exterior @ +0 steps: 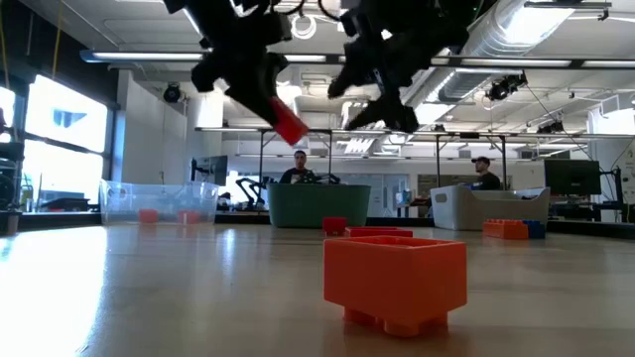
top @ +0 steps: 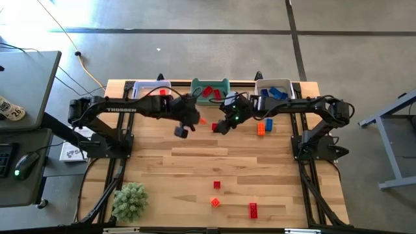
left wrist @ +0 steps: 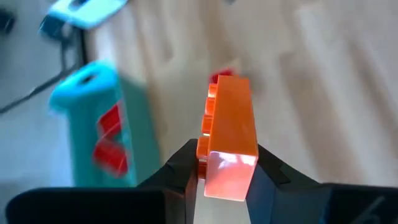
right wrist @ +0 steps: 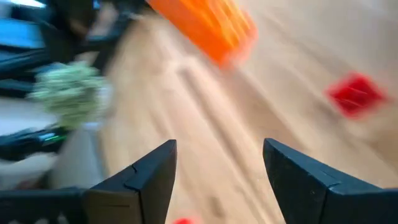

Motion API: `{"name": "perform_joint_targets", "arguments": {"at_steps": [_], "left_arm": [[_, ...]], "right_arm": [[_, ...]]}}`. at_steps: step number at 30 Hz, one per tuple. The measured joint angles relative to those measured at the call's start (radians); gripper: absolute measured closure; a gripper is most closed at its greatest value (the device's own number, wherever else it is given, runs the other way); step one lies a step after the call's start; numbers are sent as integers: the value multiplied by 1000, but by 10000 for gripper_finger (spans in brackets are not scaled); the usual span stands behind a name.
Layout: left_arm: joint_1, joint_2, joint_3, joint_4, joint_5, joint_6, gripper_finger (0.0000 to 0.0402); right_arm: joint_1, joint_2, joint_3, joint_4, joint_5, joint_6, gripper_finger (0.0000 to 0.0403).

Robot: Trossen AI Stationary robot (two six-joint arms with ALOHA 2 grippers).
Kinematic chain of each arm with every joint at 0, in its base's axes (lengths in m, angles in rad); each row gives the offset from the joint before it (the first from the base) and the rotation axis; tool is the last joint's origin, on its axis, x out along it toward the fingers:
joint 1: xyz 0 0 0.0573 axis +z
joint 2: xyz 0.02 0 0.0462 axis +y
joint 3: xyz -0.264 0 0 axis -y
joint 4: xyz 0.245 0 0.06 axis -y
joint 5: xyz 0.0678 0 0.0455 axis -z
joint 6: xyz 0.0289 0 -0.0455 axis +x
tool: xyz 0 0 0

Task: Sort & place blocks by color
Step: Put the orange game piece into the transparent bin

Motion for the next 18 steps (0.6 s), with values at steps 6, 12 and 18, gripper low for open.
{"name": "perform_joint_targets", "arguments": {"at_steps": [6,12,18], "left_arm": [[118,0,0,-91,-123,-1,335],[267,0,0,-176,-196,-44,327],[410,0,0,-236,-220,-112,330]], "right_arm": [[3,0,0,-190,118,38,176],[34,0,0,-295,138,71,176],[109,0,0,-321,131,186,176]]}}
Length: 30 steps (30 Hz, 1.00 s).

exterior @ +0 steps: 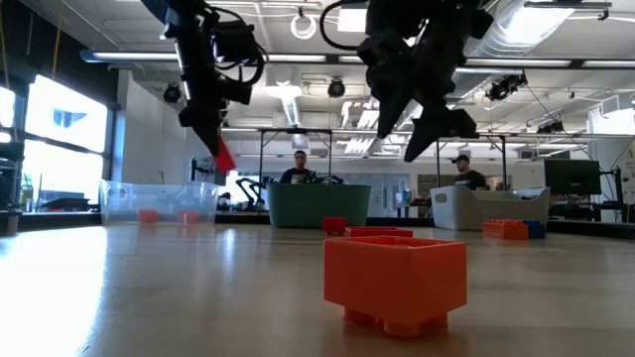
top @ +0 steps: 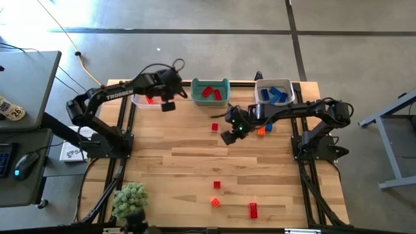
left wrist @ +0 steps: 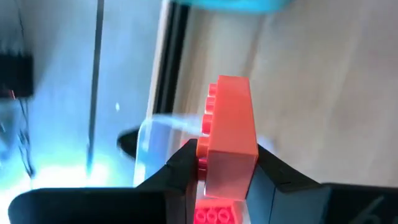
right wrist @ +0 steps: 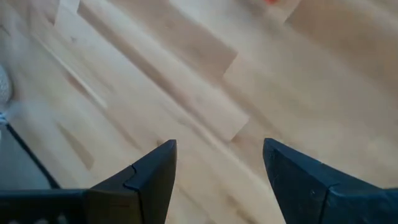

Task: Sort & place blocks by color
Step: Put the orange game piece into the transparent bin

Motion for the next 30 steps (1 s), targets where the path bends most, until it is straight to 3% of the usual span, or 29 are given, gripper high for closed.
{"name": "perform_joint_targets", "arguments": {"at_steps": [11,14,19,25,30], "left_arm": [[199,0,0,-38,2,-146,328],[237,0,0,-63,52,-197,328],[265,0,0,-103,128,-249,325],[273,0,0,-105,112,-316,320],[273,0,0,-129,109,-341,290]], "right_arm": [[173,0,0,-1,50,256,176],[221,0,0,-1,58,326,176],[298,0,0,2,49,431,176],[395,0,0,3,39,616,176],[483,0,0,3,50,771,176]]}}
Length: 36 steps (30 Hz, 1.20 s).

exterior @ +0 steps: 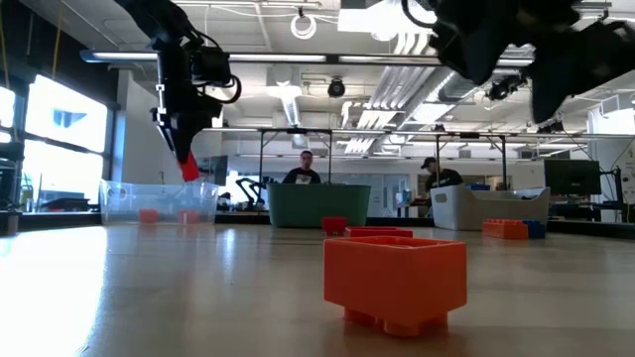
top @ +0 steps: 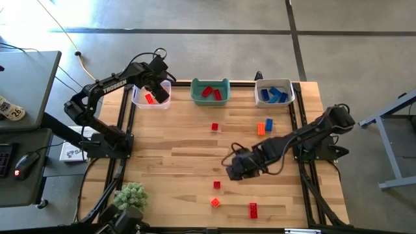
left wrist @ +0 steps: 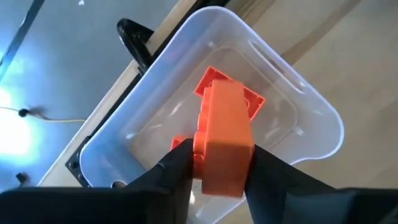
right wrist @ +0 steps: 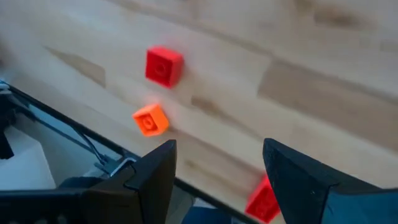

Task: Sort & place blocks by color
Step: Put the orange game piece into the transparent bin, then put the right red game piece into the green bin

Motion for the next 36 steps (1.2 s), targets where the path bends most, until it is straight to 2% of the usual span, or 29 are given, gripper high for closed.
{"name": "perform_joint_targets", "arguments": {"at_steps": [7,11,20,29,36], "left_arm": [[0,0,0,2,-3,-56,238],[0,0,0,1,19,-99,222],[-18,0,0,-28,136,-183,221],[-78,0,0,-58,139,-238,220],[-118,0,0,-67,99,-240,220]], "right_arm": [[103,0,0,-11,61,138,176],[155,0,0,-18,92,185,176],[274,0,0,-35,166,325,176],[360,1,0,-83,184,455,176],[388,66,0,-32,156,498,176]]}}
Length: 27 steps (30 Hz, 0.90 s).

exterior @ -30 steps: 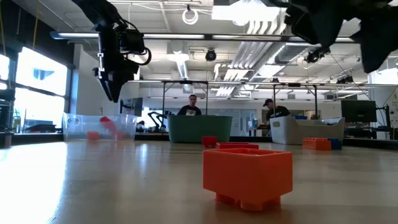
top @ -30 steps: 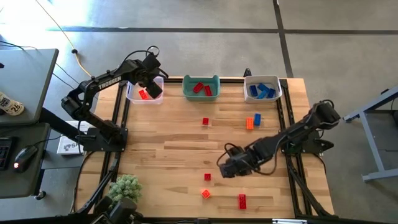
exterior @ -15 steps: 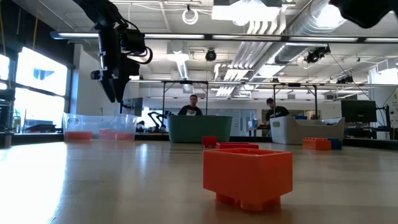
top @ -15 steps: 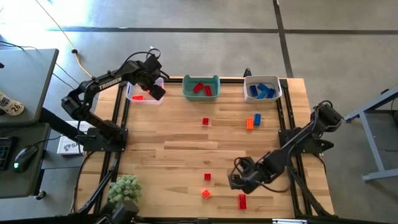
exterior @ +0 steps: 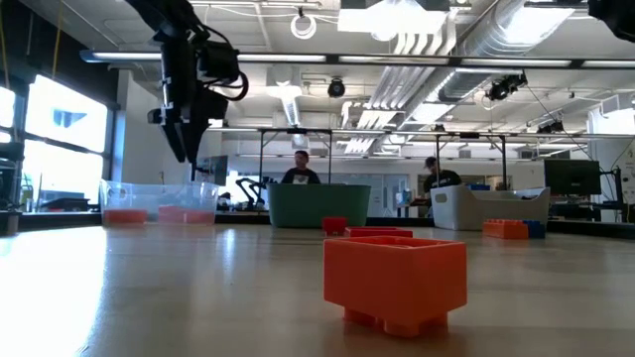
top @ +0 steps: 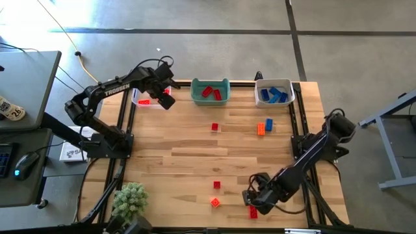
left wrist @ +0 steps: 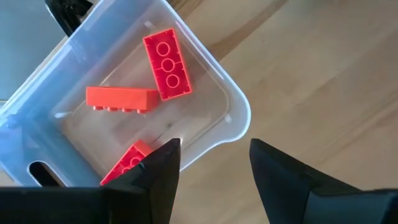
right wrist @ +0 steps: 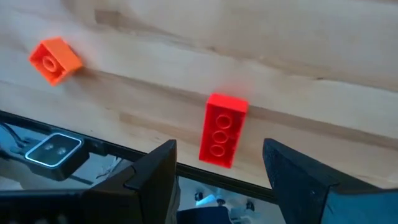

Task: Sort & place blocks by color
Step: Put the right red game piece into the green bin

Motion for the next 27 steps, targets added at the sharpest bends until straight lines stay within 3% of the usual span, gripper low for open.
{"name": "perform_joint_targets", "arguments": {"at_steps": [27], "left_arm": [[-16,0,0,-5,-12,-68,220]], "right_arm": [[17,218,0,163,-76,-3,176]]}}
